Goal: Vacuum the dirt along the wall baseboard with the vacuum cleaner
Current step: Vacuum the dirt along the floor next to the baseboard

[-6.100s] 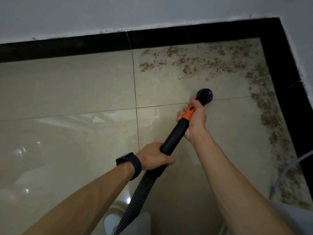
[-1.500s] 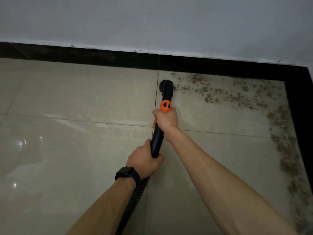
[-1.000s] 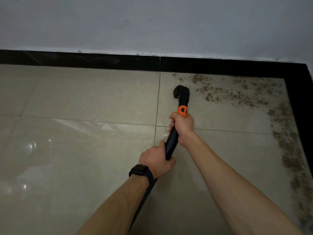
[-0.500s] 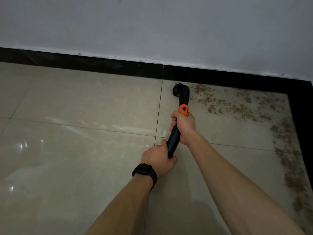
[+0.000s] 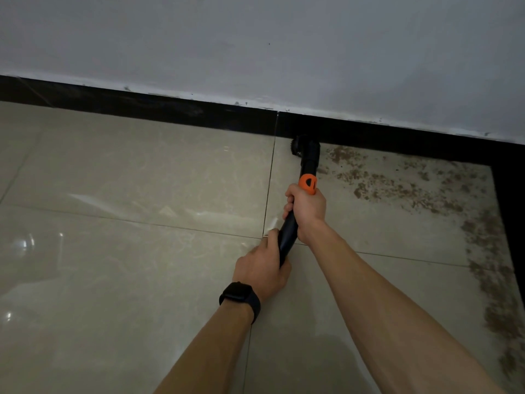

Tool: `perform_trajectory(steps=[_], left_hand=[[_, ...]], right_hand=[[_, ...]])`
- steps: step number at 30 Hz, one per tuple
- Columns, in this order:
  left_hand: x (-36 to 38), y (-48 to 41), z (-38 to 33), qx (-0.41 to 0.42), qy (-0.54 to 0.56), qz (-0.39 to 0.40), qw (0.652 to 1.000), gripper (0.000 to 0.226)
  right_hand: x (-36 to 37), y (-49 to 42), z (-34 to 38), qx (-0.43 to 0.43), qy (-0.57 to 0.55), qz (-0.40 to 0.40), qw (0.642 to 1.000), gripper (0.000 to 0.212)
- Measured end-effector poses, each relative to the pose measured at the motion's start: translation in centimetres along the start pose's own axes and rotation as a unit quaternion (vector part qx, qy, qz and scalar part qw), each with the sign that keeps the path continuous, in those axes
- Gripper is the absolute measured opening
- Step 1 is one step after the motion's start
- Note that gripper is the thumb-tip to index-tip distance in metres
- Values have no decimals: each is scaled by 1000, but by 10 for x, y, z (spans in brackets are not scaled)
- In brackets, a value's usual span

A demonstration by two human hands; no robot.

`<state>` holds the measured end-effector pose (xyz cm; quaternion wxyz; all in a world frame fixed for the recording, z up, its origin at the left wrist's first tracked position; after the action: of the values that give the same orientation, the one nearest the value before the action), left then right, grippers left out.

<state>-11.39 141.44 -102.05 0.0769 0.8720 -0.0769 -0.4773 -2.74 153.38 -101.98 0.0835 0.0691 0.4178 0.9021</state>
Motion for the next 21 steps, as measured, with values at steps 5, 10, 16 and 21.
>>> perform_trajectory(steps=[5, 10, 16, 21], left_hand=[[-3, 6, 7, -21, 43, -50, 998, 52], [-14, 17, 27, -51, 70, -75, 993, 56], [-27, 25, 41, -61, 82, -80, 991, 70], [-22, 28, 28, -51, 71, -44, 995, 68]], right_hand=[[14, -1, -3, -15, 13, -12, 1000, 16], [46, 2, -10, -24, 54, 12, 998, 16], [70, 4, -19, -27, 101, 4, 994, 28], [53, 9, -21, -27, 115, -14, 993, 32]])
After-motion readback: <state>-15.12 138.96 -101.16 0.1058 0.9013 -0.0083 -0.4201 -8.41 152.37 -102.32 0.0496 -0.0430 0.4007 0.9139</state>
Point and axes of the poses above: each hand's wrist, its own y-axis away from the middle knuckle, its own x-axis out of the palm, z = x × y, the point moved 5 cm from there along -y, towards the middle knuckle, and after that the axes turned 9 degrees about x, right-handed, at the moved point
